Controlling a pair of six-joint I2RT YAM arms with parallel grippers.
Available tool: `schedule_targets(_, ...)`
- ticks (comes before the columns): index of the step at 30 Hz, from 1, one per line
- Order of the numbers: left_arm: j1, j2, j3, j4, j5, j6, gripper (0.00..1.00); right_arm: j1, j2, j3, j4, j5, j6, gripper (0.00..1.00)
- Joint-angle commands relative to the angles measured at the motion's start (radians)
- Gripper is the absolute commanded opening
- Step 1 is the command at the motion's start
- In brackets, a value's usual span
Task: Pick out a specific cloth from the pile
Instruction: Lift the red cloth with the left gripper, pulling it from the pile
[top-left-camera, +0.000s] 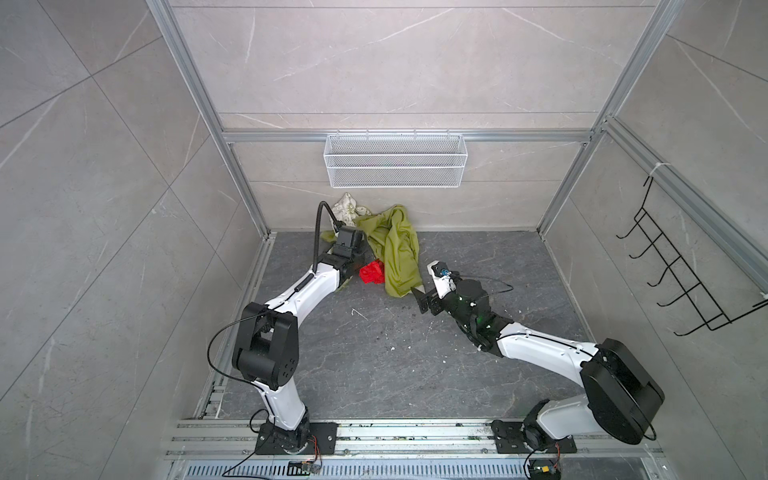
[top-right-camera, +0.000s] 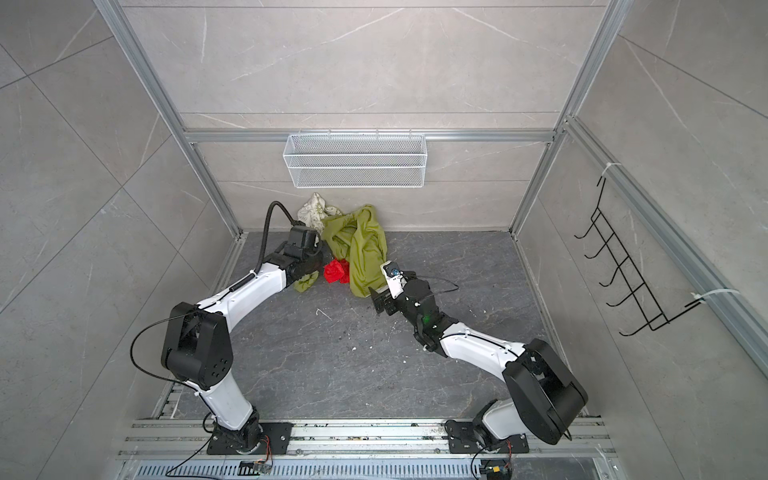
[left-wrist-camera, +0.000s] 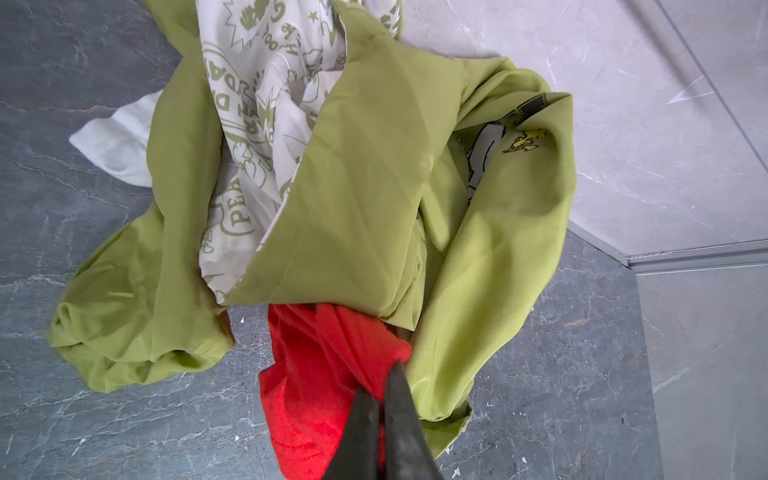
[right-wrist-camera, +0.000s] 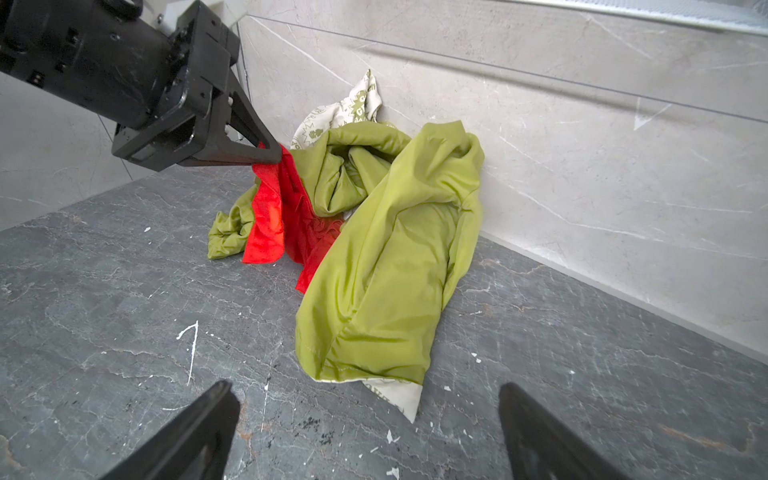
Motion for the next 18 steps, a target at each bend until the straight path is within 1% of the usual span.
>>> schedule_targets(1, -0.003, -0.068, 0.041, 0.007, 0.019, 0.027, 0.0, 0.008, -0.03, 0.005, -0.013, 0.015, 0.012, 1.0)
schedule_targets(18, -0.003, -0.132, 0.112, -0.012, 0.003, 0.056, 0.0, 0.022, -0.043, -0.004, -0.014, 0.026, 0.01, 1.0)
